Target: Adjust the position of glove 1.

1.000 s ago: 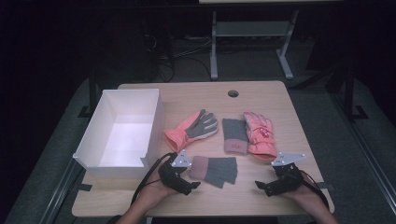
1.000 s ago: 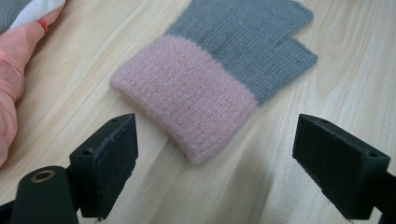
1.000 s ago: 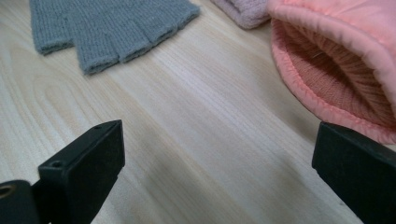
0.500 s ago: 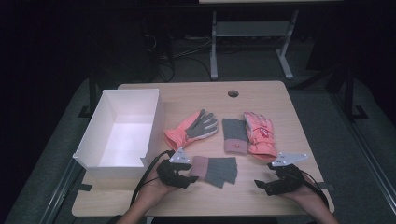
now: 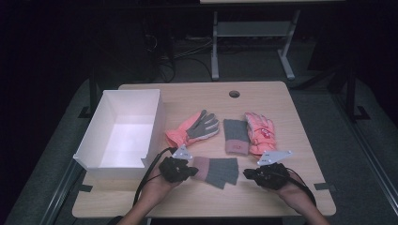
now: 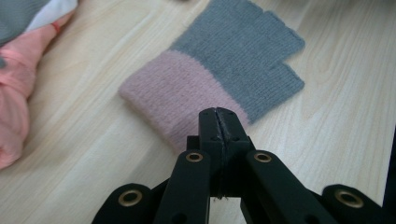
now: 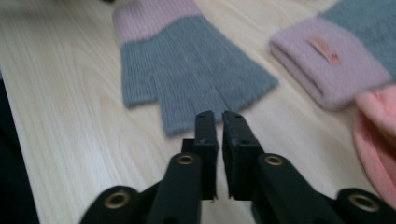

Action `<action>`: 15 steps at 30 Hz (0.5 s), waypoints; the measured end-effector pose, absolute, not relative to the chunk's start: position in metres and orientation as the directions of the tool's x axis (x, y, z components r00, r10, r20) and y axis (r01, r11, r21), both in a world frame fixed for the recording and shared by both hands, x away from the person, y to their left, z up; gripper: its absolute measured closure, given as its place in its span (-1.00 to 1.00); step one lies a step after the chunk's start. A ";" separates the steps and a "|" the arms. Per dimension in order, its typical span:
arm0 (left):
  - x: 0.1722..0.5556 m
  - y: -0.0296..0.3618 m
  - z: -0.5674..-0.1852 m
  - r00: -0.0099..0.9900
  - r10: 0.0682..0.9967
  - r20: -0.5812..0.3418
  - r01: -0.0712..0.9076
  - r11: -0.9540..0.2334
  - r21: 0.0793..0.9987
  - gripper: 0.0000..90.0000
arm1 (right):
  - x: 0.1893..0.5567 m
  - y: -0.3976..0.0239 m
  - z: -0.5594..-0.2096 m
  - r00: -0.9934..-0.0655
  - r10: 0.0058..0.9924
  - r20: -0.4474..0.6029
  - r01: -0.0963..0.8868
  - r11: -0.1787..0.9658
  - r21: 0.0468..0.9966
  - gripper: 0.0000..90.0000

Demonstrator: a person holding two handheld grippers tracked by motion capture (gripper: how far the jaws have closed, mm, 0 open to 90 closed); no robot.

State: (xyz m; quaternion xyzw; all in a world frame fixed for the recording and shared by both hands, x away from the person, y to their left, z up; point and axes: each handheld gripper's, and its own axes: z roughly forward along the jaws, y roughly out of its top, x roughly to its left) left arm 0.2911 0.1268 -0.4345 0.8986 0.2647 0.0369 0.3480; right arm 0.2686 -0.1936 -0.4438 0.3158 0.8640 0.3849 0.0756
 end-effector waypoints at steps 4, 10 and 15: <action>0.291 0.123 -0.436 0.863 0.492 -0.117 0.446 -0.632 0.634 0.99 | 0.277 -0.186 -0.445 -0.794 0.597 0.113 0.483 0.508 0.713 1.00; 0.290 0.122 -0.438 0.872 0.476 -0.115 0.439 -0.656 0.614 0.99 | 0.293 -0.174 -0.448 -0.796 0.596 0.107 0.483 0.517 0.707 1.00; 0.291 0.120 -0.442 0.868 0.481 -0.120 0.448 -0.657 0.606 0.99 | 0.307 -0.163 -0.453 -0.800 0.592 0.093 0.476 0.532 0.700 1.00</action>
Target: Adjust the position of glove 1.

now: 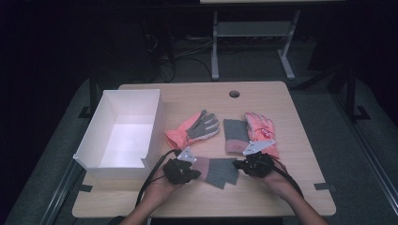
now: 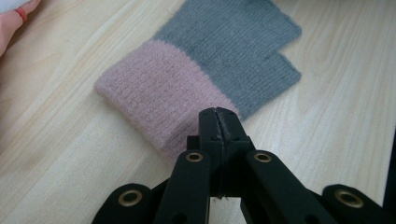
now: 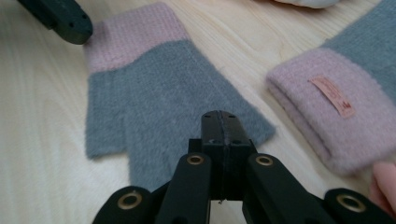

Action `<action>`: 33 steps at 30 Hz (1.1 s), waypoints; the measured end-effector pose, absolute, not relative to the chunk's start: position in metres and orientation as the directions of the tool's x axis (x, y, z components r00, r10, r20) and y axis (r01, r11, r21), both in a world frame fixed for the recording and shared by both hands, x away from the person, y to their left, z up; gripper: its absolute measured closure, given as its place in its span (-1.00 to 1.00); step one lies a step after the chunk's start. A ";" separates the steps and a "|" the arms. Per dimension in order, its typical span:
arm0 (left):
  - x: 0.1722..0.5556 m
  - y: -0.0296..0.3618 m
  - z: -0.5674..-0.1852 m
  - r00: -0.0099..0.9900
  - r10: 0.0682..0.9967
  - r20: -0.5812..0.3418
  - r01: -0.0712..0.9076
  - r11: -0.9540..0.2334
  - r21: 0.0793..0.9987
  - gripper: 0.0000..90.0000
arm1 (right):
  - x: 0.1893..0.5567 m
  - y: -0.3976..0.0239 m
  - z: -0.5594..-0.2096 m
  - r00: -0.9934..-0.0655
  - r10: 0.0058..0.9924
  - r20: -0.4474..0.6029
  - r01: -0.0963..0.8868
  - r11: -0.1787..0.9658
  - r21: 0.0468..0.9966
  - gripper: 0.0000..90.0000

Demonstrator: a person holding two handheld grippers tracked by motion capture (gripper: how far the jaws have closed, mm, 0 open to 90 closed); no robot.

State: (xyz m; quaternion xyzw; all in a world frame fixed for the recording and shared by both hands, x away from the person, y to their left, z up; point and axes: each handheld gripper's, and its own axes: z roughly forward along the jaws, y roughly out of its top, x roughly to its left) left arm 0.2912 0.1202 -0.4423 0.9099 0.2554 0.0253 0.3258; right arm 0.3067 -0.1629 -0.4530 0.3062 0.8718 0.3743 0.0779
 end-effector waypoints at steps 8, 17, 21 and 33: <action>0.293 0.120 -0.445 0.867 0.485 -0.117 0.454 -0.668 0.589 0.99 | 0.311 -0.159 -0.461 -0.799 0.595 0.091 0.492 0.559 0.668 1.00; 0.303 0.120 -0.446 0.844 0.528 -0.097 0.476 -0.652 0.590 0.99 | 0.305 -0.159 -0.461 -0.824 0.558 0.098 0.476 0.588 0.653 1.00; 0.306 0.119 -0.446 0.839 0.536 -0.091 0.479 -0.649 0.591 0.99 | 0.302 -0.159 -0.460 -0.826 0.553 0.110 0.482 0.590 0.648 1.00; 0.325 0.108 -0.447 0.825 0.560 -0.070 0.485 -0.639 0.597 0.99 | 0.282 -0.157 -0.459 -0.863 0.487 0.132 0.452 0.628 0.634 1.00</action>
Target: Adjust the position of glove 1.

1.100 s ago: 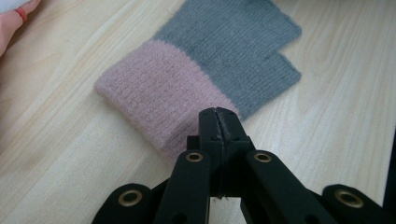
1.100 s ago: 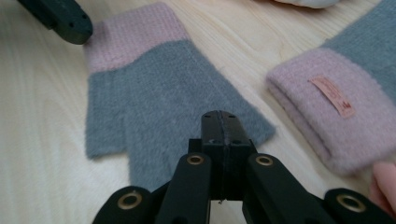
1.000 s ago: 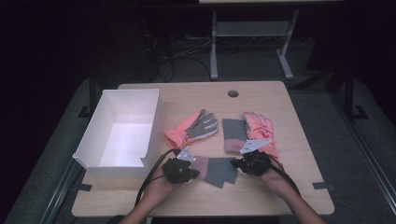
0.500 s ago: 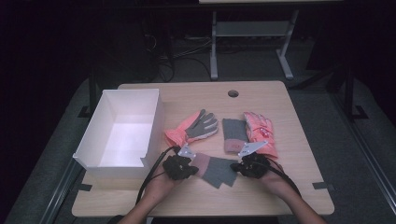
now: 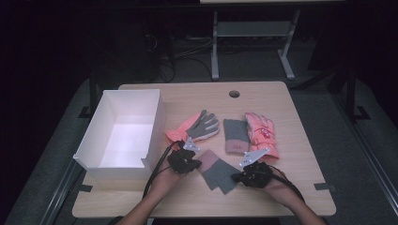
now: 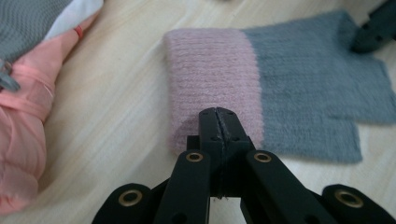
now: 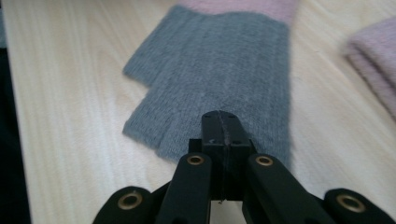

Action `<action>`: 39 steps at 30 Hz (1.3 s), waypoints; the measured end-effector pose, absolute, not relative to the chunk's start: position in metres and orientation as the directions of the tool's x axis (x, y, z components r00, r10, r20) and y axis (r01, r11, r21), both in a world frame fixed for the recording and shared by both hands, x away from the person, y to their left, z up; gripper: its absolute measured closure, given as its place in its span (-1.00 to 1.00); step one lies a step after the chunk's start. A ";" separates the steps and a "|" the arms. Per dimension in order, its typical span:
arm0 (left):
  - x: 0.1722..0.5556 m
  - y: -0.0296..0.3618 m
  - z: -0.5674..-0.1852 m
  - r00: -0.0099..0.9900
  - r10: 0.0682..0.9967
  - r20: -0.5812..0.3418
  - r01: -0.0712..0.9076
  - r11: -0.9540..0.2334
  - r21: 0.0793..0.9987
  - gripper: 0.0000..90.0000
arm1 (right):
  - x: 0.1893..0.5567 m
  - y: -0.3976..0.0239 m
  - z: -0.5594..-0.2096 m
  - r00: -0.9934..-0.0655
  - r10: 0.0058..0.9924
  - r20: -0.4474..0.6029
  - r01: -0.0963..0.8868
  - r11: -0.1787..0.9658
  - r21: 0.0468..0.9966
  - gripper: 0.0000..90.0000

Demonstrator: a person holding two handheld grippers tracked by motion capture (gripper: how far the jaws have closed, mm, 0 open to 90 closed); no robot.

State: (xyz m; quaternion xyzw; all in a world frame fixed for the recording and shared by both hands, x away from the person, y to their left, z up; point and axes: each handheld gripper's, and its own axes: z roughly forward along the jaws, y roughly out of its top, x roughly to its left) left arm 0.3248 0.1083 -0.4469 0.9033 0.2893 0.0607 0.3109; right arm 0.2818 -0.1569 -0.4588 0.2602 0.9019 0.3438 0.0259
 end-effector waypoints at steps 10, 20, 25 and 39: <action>0.331 0.103 -0.448 0.818 0.571 -0.074 0.492 -0.627 0.604 0.99 | 0.275 -0.150 -0.459 -0.883 0.444 0.152 0.432 0.645 0.630 1.00; 0.349 0.080 -0.429 0.855 0.512 -0.081 0.428 -0.609 0.668 0.99 | 0.274 -0.149 -0.459 -0.885 0.437 0.161 0.434 0.646 0.628 1.00; 0.366 0.056 -0.432 0.864 0.494 -0.099 0.423 -0.606 0.674 0.99 | 0.274 -0.149 -0.459 -0.885 0.436 0.163 0.434 0.647 0.627 1.00; 0.369 0.057 -0.446 0.869 0.483 -0.109 0.444 -0.662 0.604 0.99 | 0.278 -0.159 -0.458 -0.876 0.459 0.147 0.442 0.645 0.623 1.00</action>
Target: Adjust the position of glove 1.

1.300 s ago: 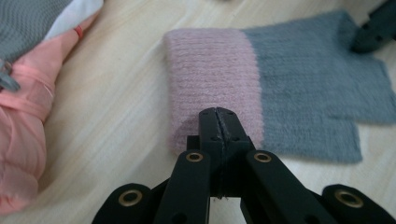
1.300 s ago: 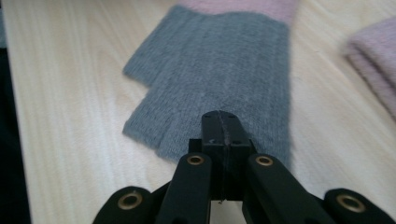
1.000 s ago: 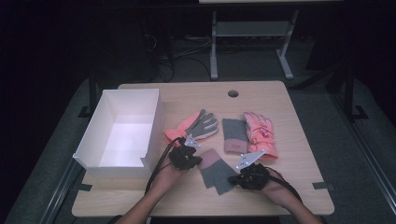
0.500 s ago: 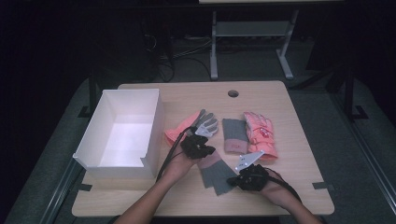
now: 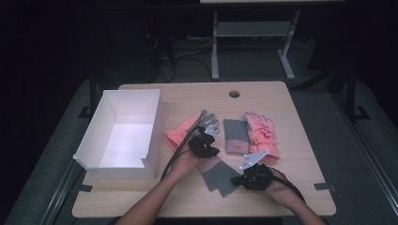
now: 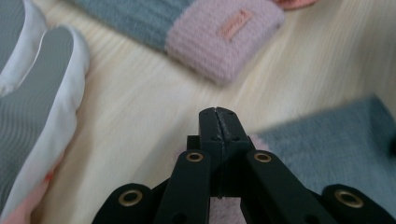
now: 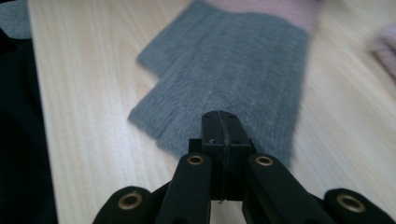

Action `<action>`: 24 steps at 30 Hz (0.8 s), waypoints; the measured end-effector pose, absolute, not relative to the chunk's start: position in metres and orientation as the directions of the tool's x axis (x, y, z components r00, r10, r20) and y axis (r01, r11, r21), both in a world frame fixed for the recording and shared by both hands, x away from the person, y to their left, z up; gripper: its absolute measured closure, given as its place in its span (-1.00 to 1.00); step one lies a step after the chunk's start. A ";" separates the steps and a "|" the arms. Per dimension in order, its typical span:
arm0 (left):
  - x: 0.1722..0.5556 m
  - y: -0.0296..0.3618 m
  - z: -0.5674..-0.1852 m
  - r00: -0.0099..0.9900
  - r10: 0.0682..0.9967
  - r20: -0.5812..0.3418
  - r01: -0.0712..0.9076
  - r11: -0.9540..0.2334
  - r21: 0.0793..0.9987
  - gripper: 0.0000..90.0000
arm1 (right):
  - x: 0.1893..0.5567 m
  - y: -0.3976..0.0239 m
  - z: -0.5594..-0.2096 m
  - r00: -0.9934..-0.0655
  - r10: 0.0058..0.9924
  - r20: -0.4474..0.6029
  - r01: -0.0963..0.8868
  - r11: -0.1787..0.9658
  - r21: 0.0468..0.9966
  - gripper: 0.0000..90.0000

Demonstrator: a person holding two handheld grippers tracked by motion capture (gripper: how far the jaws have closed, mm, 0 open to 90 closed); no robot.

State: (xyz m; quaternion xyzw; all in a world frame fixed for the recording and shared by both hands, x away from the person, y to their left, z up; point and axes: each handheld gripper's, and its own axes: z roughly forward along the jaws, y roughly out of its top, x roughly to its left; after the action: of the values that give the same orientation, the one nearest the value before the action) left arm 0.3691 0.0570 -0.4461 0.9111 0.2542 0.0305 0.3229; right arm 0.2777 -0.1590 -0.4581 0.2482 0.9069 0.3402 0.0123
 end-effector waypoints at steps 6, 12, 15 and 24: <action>0.356 0.076 -0.444 0.875 0.464 -0.139 0.454 -0.687 0.567 0.99 | 0.288 -0.173 -0.458 -0.851 0.509 0.132 0.470 0.623 0.626 1.00; 0.339 0.090 -0.444 0.877 0.458 -0.147 0.455 -0.688 0.565 0.99 | 0.301 -0.178 -0.455 -0.813 0.576 0.086 0.486 0.590 0.645 1.00; 0.331 0.098 -0.444 0.877 0.457 -0.148 0.455 -0.692 0.560 0.99 | 0.293 -0.181 -0.448 -0.827 0.550 0.116 0.470 0.565 0.678 1.00; 0.309 0.109 -0.444 0.877 0.448 -0.177 0.464 -0.689 0.557 0.99 | 0.279 -0.168 -0.454 -0.860 0.493 0.128 0.450 0.616 0.647 1.00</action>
State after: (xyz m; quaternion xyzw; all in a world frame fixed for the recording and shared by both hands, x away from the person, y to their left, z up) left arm 0.3091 0.1090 -0.4439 0.9188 0.2481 -0.0135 0.3066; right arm 0.2789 -0.1675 -0.4541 0.2624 0.8983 0.3509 0.0311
